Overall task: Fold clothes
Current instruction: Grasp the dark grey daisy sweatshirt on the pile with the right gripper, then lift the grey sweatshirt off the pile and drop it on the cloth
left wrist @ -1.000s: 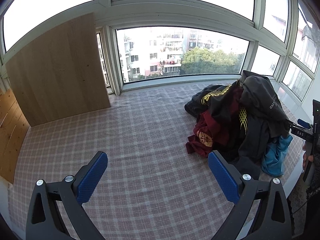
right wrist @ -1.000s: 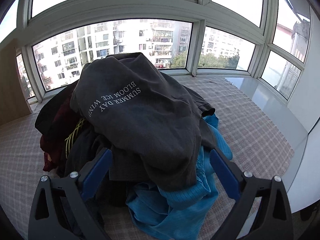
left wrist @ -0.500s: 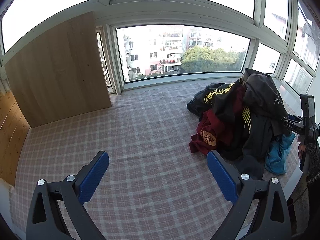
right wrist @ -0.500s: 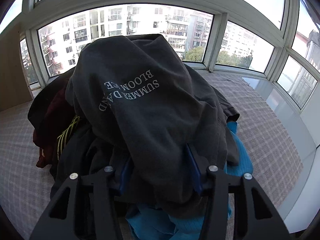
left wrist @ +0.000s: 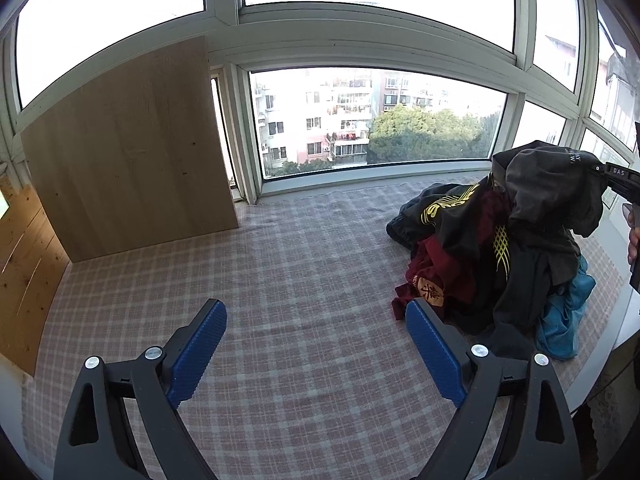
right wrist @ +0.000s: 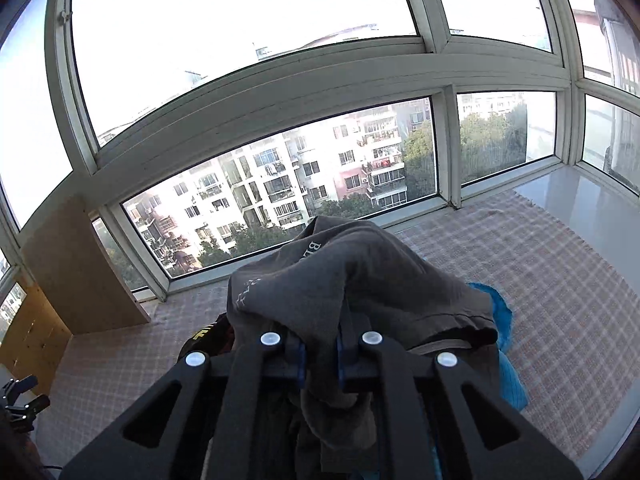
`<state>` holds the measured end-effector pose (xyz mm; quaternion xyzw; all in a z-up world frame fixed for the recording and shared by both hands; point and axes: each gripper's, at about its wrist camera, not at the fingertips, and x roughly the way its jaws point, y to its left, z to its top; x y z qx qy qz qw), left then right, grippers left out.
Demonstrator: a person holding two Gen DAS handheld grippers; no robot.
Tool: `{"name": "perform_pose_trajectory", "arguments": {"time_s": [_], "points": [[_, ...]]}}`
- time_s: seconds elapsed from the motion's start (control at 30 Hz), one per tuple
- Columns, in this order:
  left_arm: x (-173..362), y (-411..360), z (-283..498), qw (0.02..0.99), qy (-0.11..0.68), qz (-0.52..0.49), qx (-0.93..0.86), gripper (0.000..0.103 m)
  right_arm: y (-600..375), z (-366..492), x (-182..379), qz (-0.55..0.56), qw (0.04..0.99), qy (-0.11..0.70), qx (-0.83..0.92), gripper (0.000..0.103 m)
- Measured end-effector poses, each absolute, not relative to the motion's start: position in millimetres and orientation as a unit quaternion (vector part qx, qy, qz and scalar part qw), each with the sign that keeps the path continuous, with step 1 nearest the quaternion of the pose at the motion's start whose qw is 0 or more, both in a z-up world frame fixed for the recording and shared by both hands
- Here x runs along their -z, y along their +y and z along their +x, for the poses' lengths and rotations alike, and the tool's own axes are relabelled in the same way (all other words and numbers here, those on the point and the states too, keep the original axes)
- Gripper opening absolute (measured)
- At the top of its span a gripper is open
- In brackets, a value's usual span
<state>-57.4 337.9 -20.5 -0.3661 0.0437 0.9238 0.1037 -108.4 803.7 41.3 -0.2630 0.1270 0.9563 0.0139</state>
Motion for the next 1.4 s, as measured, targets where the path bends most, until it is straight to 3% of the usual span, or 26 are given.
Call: {"name": "perform_pose_trajectory", "arguments": {"time_s": [0.37,0.57,0.77,0.87,0.97,1.07,1.23,1.27,1.3,1.4], "points": [[-6,261,-43,0.062,0.022,-0.324,-0.944,0.091,635,-110,-179,-0.192,-0.094,0.03,-0.976,0.009],[-22,187,-24,0.04,0.012,-0.307,-0.951,0.091,533,-86,-245,-0.136,-0.164,0.029,-0.977,0.009],[-33,110,0,0.029,0.013,-0.286,-0.958,0.091,424,-75,-263,-0.125,-0.214,0.01,-0.969,0.009],[-30,75,7,0.015,0.017,-0.289,-0.957,0.092,366,-95,-225,-0.187,-0.249,0.019,-0.95,0.011],[-16,42,6,0.006,0.024,-0.307,-0.951,0.092,289,-139,-141,-0.319,-0.272,-0.005,-0.908,0.024],[11,17,-4,-0.007,0.046,-0.337,-0.94,0.092,230,-167,-39,-0.438,-0.257,-0.041,-0.86,0.026],[65,-2,-25,0.004,0.075,-0.392,-0.917,0.092,236,-166,54,-0.499,-0.246,0.03,-0.83,0.027],[78,-4,-28,0.009,0.08,-0.402,-0.912,0.092,242,-162,67,-0.506,-0.243,0.038,-0.827,0.034],[90,-4,-32,0.016,0.084,-0.411,-0.908,0.092,245,-156,82,-0.514,-0.239,0.027,-0.823,0.044],[131,2,-38,0.031,0.114,-0.435,-0.893,0.092,245,-138,131,-0.541,-0.214,-0.051,-0.811,0.049]]}}
